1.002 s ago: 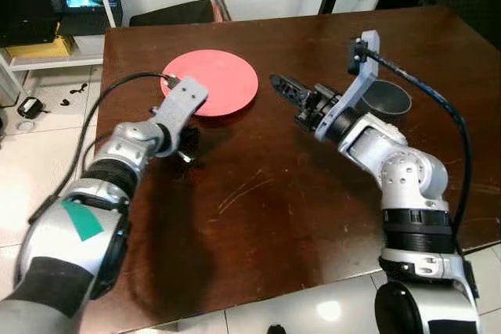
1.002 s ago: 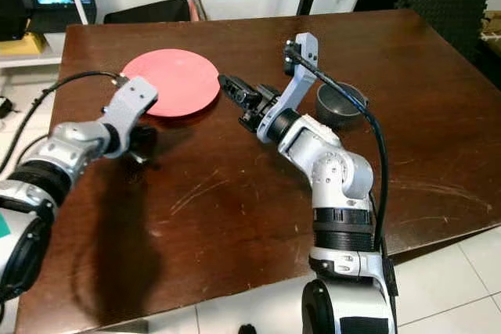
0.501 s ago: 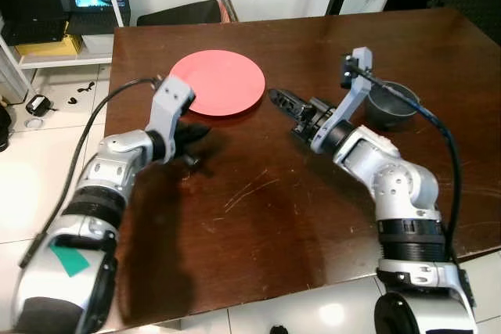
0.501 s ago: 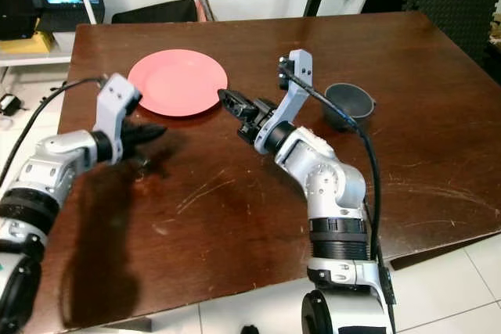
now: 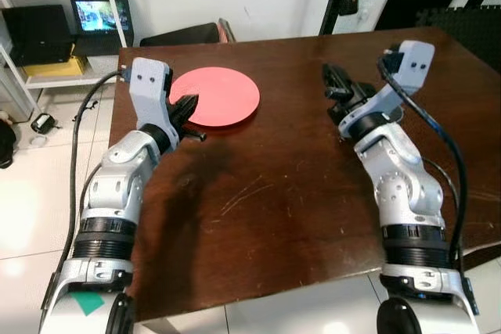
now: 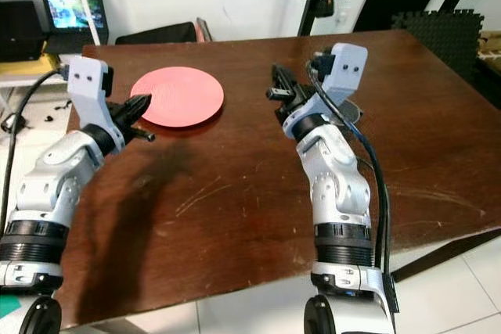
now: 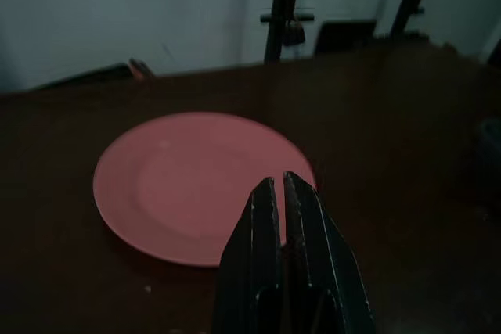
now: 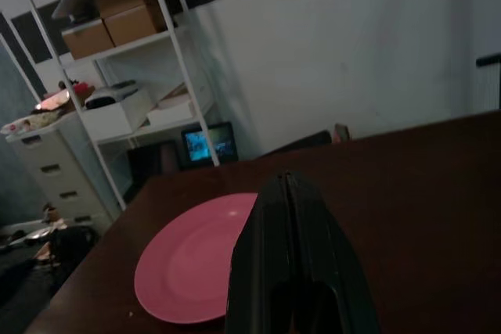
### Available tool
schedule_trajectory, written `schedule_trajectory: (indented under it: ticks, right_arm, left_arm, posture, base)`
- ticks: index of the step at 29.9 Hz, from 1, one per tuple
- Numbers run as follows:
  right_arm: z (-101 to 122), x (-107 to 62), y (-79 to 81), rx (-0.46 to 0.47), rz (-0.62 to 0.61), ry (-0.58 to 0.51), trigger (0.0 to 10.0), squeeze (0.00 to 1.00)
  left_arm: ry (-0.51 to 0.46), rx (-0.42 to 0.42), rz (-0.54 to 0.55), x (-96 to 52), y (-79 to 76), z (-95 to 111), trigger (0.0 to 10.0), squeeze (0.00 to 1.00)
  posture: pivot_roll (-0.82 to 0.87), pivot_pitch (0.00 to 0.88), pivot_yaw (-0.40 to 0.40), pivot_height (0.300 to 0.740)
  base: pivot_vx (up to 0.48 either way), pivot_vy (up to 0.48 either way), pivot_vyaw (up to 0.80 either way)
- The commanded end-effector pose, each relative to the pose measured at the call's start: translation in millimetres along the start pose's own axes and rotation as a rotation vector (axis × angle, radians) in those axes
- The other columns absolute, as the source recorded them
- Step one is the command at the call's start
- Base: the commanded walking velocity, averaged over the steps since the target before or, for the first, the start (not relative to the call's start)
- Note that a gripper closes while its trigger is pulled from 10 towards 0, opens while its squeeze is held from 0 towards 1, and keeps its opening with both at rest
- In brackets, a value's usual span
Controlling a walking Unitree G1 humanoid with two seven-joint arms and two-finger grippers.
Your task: Setting the table
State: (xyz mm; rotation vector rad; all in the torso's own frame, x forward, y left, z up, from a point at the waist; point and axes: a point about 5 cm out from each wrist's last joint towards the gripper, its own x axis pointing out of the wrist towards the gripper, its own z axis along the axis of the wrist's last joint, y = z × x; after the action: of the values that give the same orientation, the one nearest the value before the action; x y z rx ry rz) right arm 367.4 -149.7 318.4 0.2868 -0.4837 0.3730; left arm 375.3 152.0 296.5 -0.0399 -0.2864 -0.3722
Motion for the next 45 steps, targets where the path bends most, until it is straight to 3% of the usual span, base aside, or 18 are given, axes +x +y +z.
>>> schedule_trajectory:
  ticks: [1, 9, 31, 45]
  right_arm:
    - [-6.0, -1.6, 0.9, -0.012, 0.002, -0.003, 10.0, 0.0]
    - [-9.2, -0.5, 0.5, -0.005, -0.003, -0.008, 10.0, 0.0]
    - [-14.0, 1.2, 1.1, -0.007, 0.008, 0.003, 10.0, 0.0]
    - [-15.5, 2.0, -0.3, -0.009, 0.006, 0.011, 10.0, 0.0]
  left_arm:
    - [0.022, 0.0, 0.04, -4.1, 2.1, -4.5, 10.0, 0.0]
    - [0.027, 0.011, 0.085, -7.0, 2.2, -5.6, 10.0, 0.0]
    - [0.055, -0.017, 0.131, -6.7, 2.7, -7.1, 10.0, 0.0]
    - [0.07, -0.054, 0.147, -6.4, 3.1, -9.4, 10.0, 0.0]
  posture:
    - [0.02, 0.128, 0.032, 0.74]
    - [0.03, 0.129, 0.031, 0.74]
    - [0.02, 0.141, 0.032, 0.74]
    - [0.02, 0.147, 0.028, 0.74]
  base:
    - [0.0, 0.0, 0.0]
    - [0.0, 0.0, 0.0]
    - [0.27, -0.365, 0.0]
    - [0.0, 0.0, 0.0]
